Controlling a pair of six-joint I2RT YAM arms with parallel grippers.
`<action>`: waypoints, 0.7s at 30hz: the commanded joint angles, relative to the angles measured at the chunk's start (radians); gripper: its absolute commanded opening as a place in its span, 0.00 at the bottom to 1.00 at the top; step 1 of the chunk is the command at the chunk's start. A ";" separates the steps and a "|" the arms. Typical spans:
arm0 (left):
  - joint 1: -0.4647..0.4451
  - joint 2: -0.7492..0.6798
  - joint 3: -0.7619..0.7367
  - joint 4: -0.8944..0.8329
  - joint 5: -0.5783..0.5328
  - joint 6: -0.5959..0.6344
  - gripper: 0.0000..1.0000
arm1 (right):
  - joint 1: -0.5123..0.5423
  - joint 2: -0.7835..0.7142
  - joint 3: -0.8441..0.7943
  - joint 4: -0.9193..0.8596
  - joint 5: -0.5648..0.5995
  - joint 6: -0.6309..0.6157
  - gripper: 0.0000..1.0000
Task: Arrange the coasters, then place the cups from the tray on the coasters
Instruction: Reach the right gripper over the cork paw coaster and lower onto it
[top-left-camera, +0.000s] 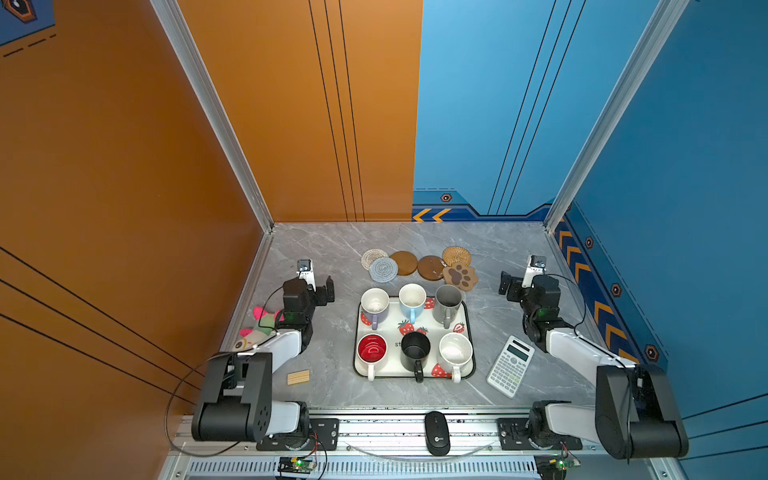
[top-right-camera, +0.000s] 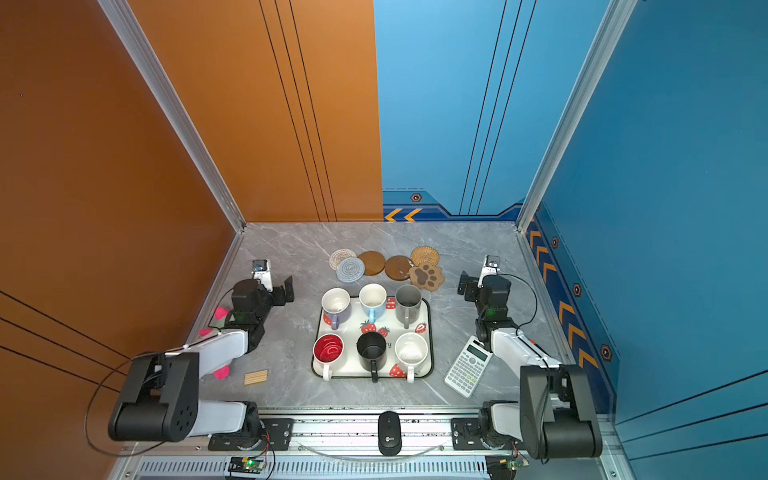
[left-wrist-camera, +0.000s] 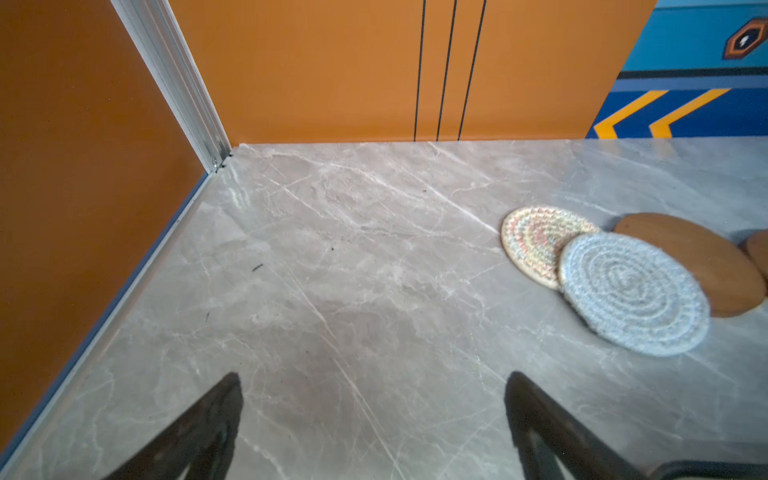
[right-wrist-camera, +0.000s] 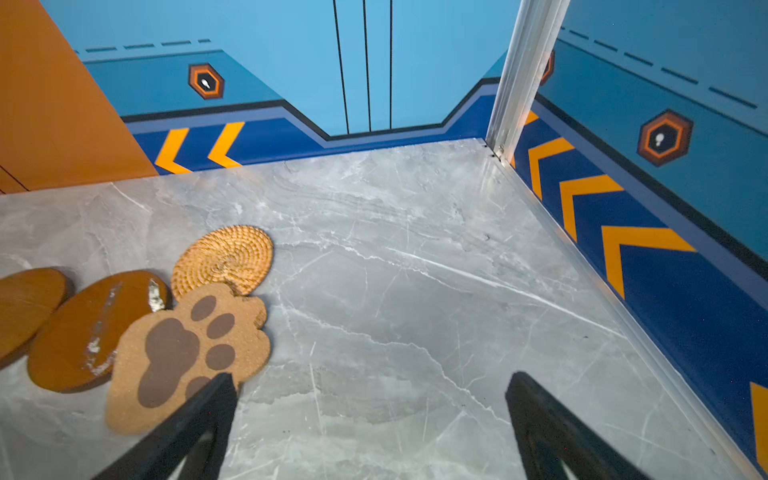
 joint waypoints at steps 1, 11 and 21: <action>-0.008 -0.094 0.104 -0.217 0.046 -0.032 0.99 | 0.026 -0.043 0.119 -0.221 -0.025 0.036 1.00; -0.033 -0.220 0.269 -0.458 0.232 -0.282 0.96 | 0.200 0.098 0.416 -0.593 0.049 0.094 0.98; -0.103 -0.188 0.252 -0.472 0.309 -0.305 0.93 | 0.293 0.442 0.725 -0.760 -0.029 0.120 0.94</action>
